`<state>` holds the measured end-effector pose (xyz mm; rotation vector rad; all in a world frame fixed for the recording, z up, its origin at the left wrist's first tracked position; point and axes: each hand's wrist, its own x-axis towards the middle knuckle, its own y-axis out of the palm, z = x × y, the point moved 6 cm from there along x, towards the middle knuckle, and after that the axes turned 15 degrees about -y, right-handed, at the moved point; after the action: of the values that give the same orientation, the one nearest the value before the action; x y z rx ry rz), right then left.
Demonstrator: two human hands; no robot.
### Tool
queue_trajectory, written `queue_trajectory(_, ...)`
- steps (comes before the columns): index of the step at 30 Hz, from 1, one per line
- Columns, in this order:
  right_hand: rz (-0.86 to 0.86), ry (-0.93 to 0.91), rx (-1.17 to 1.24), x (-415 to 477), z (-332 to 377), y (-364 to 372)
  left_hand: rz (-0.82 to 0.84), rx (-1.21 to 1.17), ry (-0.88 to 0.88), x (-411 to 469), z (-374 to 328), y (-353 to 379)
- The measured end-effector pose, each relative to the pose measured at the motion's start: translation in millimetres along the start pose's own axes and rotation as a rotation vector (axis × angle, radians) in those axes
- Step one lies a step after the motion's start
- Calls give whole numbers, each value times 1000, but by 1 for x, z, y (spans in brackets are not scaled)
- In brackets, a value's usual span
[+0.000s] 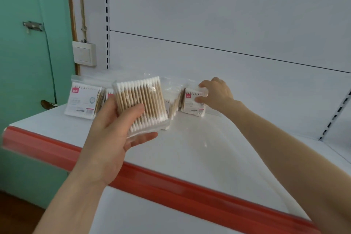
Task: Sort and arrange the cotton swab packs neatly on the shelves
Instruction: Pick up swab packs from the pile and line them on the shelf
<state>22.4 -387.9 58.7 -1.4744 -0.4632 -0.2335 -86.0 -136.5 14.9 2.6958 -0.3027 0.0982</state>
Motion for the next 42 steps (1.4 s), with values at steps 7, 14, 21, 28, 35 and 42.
queue_trajectory(7,-406,22,587,-32,16,-64,-8,94,84,12,5,17)
queue_trajectory(14,63,63,946,-76,72,-78,-39,518,378,6,2,66)
queue_trajectory(21,-56,67,1221,-92,55,-78,-72,198,192,13,10,49)
queue_trajectory(28,89,-95,790,-100,50,-79,-14,489,312,12,2,59)
queue_trajectory(35,-246,357,871,-76,-22,-36,42,1389,318,-6,42,58)
queue_trajectory(42,-121,297,602,-48,0,24,28,1397,284,-4,49,52)
